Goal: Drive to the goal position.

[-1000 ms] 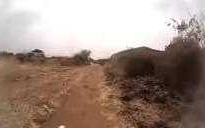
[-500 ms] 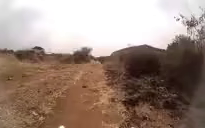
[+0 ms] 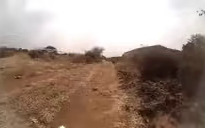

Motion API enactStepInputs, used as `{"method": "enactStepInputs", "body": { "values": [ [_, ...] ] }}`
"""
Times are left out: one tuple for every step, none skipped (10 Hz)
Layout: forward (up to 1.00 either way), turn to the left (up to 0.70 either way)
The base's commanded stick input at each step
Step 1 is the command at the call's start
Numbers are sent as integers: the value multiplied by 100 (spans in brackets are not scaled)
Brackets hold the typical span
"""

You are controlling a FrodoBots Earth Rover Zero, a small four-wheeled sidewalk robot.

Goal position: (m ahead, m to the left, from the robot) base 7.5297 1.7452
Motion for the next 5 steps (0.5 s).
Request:
{"method": "enactStepInputs", "body": {
  "values": [
    [50, 0],
    [50, 0],
    [50, 0],
    [50, 0],
    [50, 0]
  ]
}}
